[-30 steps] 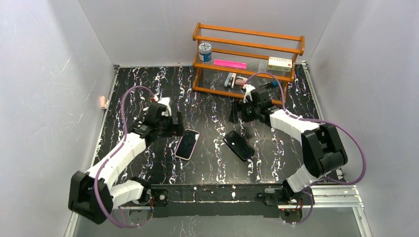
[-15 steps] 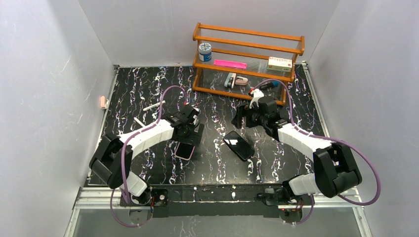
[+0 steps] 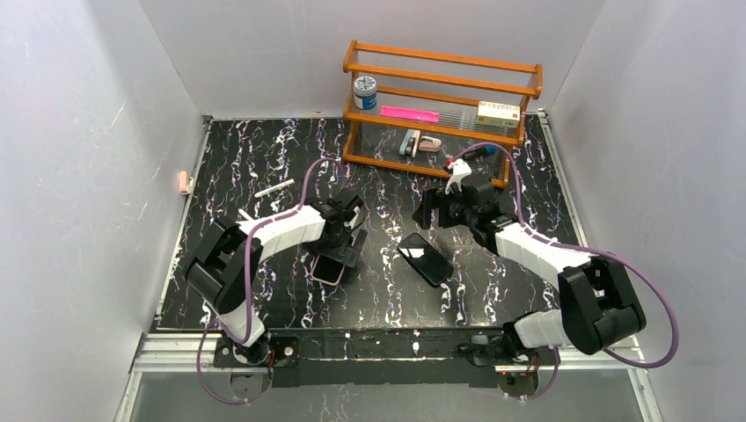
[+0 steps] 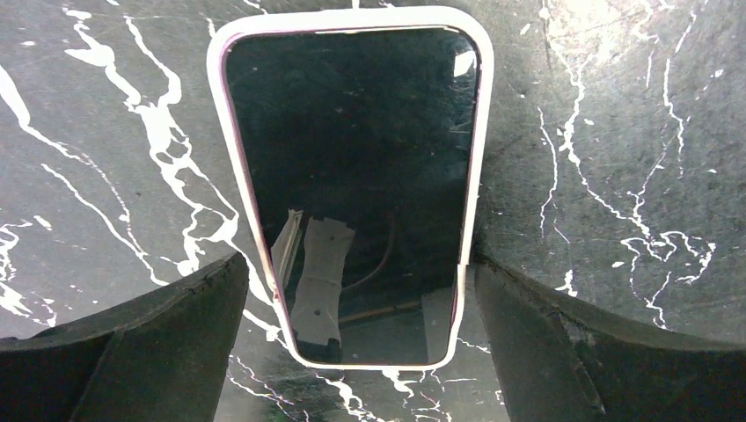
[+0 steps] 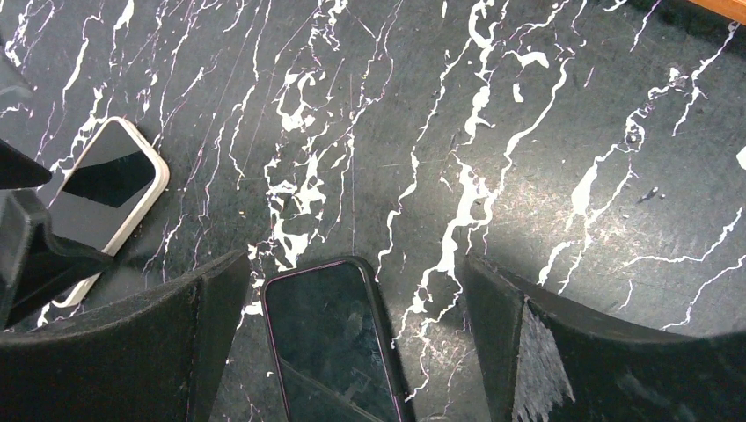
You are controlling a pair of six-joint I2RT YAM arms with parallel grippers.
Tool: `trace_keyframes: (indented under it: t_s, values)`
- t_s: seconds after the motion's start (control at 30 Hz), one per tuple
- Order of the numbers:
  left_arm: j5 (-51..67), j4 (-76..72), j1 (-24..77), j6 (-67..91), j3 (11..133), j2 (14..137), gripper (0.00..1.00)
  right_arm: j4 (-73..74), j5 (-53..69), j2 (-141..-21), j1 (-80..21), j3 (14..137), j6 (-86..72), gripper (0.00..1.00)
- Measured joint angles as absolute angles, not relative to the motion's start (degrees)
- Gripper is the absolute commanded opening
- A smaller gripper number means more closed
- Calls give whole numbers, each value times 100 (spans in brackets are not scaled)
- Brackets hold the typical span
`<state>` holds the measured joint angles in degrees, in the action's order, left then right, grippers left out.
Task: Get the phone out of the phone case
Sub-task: Pick up the phone at the center of the board.
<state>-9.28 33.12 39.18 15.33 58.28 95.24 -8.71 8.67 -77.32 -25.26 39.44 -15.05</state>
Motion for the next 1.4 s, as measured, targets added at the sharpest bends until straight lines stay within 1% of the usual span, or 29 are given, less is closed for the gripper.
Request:
trace_keyframes:
  t_s: [0.3, 0.37, 0.7, 0.73, 0.8, 0.83, 0.9, 0.97, 1.13, 1.17, 1.2, 1.27, 1.4]
  values:
    - [-523, 3347, 3852, 1431, 5951, 9769, 98, -882, 775, -7651, -2526, 3944, -1507, 99]
    - [-412, 3354, 3822, 1426, 6005, 9839, 96, -884, 760, -7631, -2526, 3942, -1507, 99]
    - [-209, 3457, 3782, 1253, 6165, 9994, 49, -886, 766, -7629, -2526, 3940, -1511, 99]
    - [-207, 3457, 3782, 1225, 6165, 9994, 43, -908, 773, -7629, -2526, 3927, -1511, 99]
    - [-185, 3459, 3782, 1131, 6165, 9988, 28, -934, 814, -7629, -2526, 3883, -1518, 99]
    - [-174, 3461, 3782, 1081, 6165, 9985, 22, -932, 847, -7629, -2526, 3863, -1525, 99]
    - [-141, 3465, 3782, 941, 6167, 9977, 15, -928, 917, -7629, -2526, 3848, -1544, 99]
    - [-86, 3470, 3782, 794, 6167, 9966, 11, -939, 947, -7629, -2526, 3848, -1592, 99]
    - [47, 3339, 3780, 451, 6163, 9920, 12, -923, 1055, -7631, -2526, 3850, -1717, 99]
    - [75, 3273, 3782, 399, 6154, 9900, 11, -864, 1055, -7634, -2526, 3881, -1767, 99]
    - [108, 3218, 3782, 357, 6143, 9880, 4, -786, 1052, -7649, -2526, 3927, -1800, 99]
    - [200, 3039, 3785, 204, 6080, 9784, 0, -633, 1046, -7669, -2526, 4053, -1883, 99]
    - [318, 2792, 3809, -198, 5861, 9382, 0, -548, 1044, -7669, -2526, 4222, -2064, 99]
